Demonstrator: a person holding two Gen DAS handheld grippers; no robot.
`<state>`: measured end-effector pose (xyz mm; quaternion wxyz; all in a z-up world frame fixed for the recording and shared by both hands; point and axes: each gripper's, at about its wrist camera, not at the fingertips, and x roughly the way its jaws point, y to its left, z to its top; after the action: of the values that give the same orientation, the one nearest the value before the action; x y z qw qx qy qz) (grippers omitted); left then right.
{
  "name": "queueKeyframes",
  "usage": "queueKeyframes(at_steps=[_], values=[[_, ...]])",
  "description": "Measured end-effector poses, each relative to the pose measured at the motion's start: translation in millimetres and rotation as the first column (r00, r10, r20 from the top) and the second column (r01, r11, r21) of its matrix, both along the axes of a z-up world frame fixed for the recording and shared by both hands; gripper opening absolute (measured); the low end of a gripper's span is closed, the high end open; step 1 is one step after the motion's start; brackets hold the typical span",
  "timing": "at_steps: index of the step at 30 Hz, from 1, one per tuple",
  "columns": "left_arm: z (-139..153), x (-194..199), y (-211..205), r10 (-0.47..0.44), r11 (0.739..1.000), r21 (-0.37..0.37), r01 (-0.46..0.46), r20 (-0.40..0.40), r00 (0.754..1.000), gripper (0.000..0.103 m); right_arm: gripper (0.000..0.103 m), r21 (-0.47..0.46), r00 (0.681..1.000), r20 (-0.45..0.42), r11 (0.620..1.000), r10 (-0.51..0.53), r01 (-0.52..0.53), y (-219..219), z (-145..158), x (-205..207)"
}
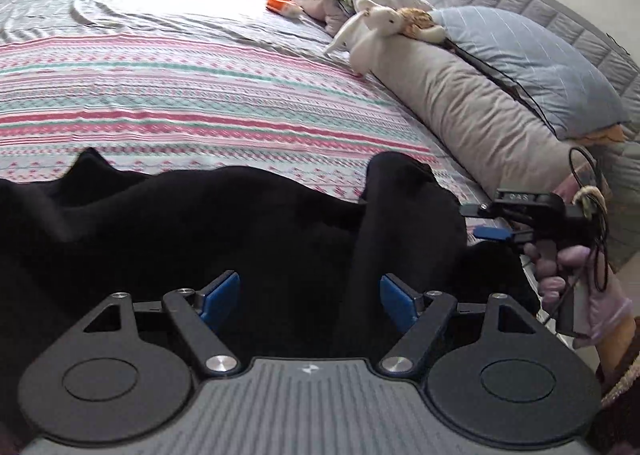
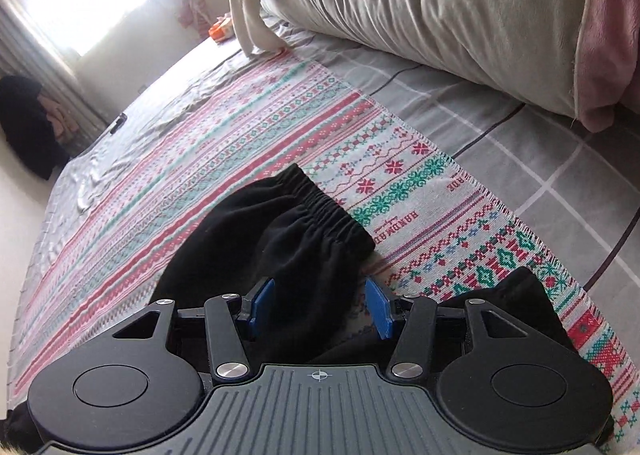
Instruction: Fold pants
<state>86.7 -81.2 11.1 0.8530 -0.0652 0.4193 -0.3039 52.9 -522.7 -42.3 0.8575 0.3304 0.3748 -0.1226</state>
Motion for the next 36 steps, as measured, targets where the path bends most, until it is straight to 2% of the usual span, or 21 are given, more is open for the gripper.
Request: queueKeyframes(at_steps=[3,5,7,8,10,13,17,20,22,24,26,27,28,30,32,36], values=[[-13,2,-24,-0.05,0.999,0.016,0.05,-0.014,0.999,0.098,0.048,0.003,1.0,-0.022,1.0,-0.008,0.008,-6,-14,12],[-18,6,-34,-0.067,0.997,0.03,0.068,-0.024,0.997,0.098,0.041,-0.024,1.0,0.006,1.0,-0.001,0.002,-8,-15,17],[-21,5,-43,-0.073,0.997,0.032,0.075,-0.041,0.996,0.097,0.018,-0.032,1.0,0.007,0.999,0.002,-0.002,-8,-16,22],[-22,6,-45,-0.075,0.997,0.027,0.077,-0.042,0.996,0.097,0.017,-0.024,1.0,0.016,1.0,0.003,-0.003,-9,-17,23],[-19,2,-48,-0.094,0.995,0.019,0.094,-0.011,0.996,0.097,0.013,-0.002,0.999,0.05,1.0,-0.017,0.017,-11,-10,23],[-12,-10,-53,-0.138,0.99,0.034,0.136,0.079,0.987,0.097,0.01,-0.017,0.989,0.146,1.0,-0.01,0.013,-8,17,19],[-2,-32,-56,-0.235,0.972,0.053,0.229,0.183,0.955,0.097,0.01,-0.052,0.962,0.271,0.999,0.009,0.005,0,63,4],[4,-53,-64,-0.324,0.946,0.084,0.313,0.263,0.909,0.097,0.01,-0.083,0.935,0.354,0.997,0.026,0.004,7,97,-8],[3,-66,-73,-0.357,0.934,0.137,0.33,0.304,0.883,0.097,0.01,-0.097,0.916,0.4,0.995,0.03,0.009,11,117,-19],[-1,-74,-82,-0.349,0.932,0.223,0.286,0.342,0.872,0.096,0.01,-0.112,0.902,0.43,0.994,0.033,0.017,16,135,-32],[-6,-79,-87,-0.329,0.927,0.305,0.219,0.379,0.865,0.081,0.01,-0.132,0.895,0.445,0.991,0.035,0.027,20,150,-47],[-7,-80,-89,-0.32,0.923,0.333,0.191,0.391,0.863,0.069,0.01,-0.141,0.895,0.445,0.989,0.034,0.033,22,155,-54],[-8,-80,-88,-0.316,0.92,0.346,0.182,0.387,0.866,0.051,0.01,-0.151,0.896,0.443,0.988,0.035,0.036,23,159,-61],[-5,-77,-81,-0.304,0.927,0.323,0.19,0.349,0.886,0.033,0.01,-0.173,0.904,0.425,0.984,0.043,0.035,23,159,-76],[-1,-76,-74,-0.302,0.934,0.292,0.208,0.326,0.896,0.031,0.01,-0.206,0.919,0.391,0.978,0.049,0.035,23,153,-90],[2,-91,-65,-0.346,0.921,0.303,0.246,0.343,0.873,0.031,0.01,-0.245,0.962,0.269,0.969,0.042,0.026,14,125,-110]])
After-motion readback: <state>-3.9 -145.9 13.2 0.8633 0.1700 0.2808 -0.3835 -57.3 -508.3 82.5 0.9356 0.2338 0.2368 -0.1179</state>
